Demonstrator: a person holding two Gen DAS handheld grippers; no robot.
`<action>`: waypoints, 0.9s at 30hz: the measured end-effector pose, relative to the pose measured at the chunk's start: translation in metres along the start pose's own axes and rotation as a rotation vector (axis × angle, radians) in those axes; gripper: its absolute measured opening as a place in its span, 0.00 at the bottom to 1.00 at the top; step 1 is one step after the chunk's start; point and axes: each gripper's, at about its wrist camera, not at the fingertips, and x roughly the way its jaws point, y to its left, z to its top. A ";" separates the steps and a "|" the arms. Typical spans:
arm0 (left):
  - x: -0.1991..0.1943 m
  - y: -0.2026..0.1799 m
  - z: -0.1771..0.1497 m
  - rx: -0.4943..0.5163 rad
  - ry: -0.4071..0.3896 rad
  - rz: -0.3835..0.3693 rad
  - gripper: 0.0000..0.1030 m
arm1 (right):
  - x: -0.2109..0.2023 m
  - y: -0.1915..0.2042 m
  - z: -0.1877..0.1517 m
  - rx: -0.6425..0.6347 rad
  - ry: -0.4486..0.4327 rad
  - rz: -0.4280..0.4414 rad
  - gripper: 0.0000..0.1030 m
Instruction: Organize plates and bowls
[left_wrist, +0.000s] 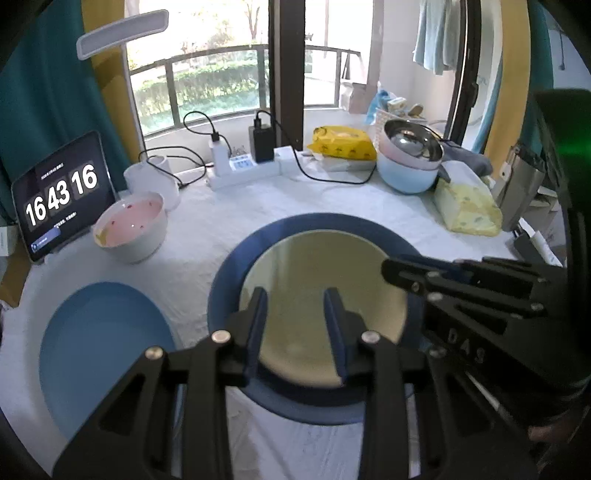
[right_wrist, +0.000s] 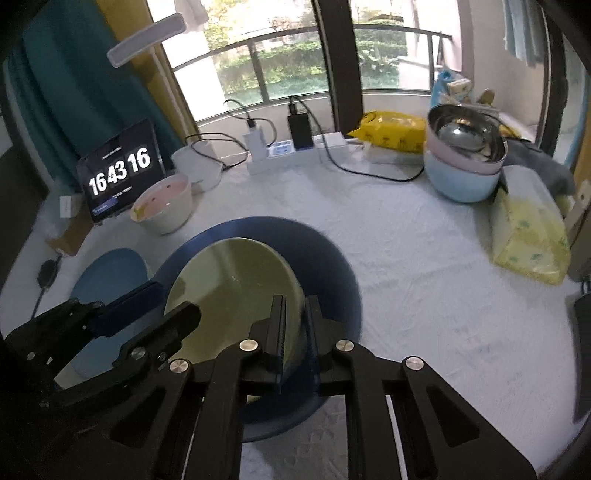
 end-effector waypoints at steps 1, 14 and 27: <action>0.000 0.001 0.000 0.000 0.001 0.002 0.32 | 0.000 -0.001 0.001 0.000 -0.001 0.001 0.13; -0.007 0.018 0.005 -0.034 -0.022 0.007 0.33 | 0.003 -0.001 0.005 -0.006 0.000 -0.017 0.13; -0.016 0.045 0.012 -0.076 -0.050 0.016 0.34 | 0.002 0.018 0.018 -0.038 -0.010 -0.017 0.13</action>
